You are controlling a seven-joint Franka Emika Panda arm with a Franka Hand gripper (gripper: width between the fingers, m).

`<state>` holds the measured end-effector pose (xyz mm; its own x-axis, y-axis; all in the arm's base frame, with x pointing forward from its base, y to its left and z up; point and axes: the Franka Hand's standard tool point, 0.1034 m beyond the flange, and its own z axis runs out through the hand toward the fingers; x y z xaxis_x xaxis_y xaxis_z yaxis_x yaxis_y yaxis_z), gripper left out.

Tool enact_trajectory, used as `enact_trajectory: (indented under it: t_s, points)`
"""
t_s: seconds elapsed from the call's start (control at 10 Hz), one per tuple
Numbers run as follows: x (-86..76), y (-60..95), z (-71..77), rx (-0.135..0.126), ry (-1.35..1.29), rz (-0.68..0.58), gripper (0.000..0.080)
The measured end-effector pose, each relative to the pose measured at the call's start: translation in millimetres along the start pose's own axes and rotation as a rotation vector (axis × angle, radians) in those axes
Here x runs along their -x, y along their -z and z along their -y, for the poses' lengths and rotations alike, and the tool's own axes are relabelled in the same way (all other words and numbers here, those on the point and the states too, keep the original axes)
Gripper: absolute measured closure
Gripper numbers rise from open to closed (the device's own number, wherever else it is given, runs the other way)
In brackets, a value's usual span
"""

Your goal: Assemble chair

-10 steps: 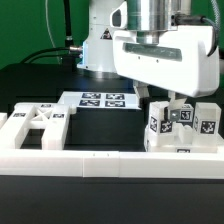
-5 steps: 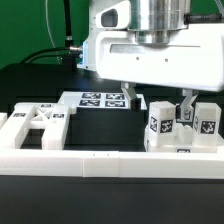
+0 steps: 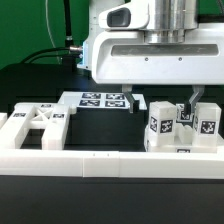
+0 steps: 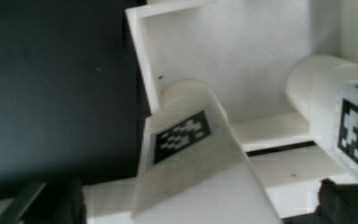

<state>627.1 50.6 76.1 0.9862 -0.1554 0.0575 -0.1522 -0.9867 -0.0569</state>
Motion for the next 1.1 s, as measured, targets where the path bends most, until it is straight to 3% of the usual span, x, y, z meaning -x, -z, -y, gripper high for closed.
enact_trajectory:
  t_s: [0.5,0.6,0.7,0.8,0.9,1.1]
  points:
    - [-0.1,-0.4,-3.8,0.011,0.326,0.002,0.0150]
    - [0.2,-0.8,-3.1,0.010,0.326,0.002,0.0267]
    - [0.2,-1.1,-3.6,0.010,0.323,0.003,0.0433]
    - [0.3,-1.3,-3.6,0.010,0.313,0.003,0.0433]
    - [0.3,-1.3,-3.6,0.010,0.284,0.003,0.0514]
    - [0.3,-1.3,-3.5,0.009,0.179,0.002,0.0514]
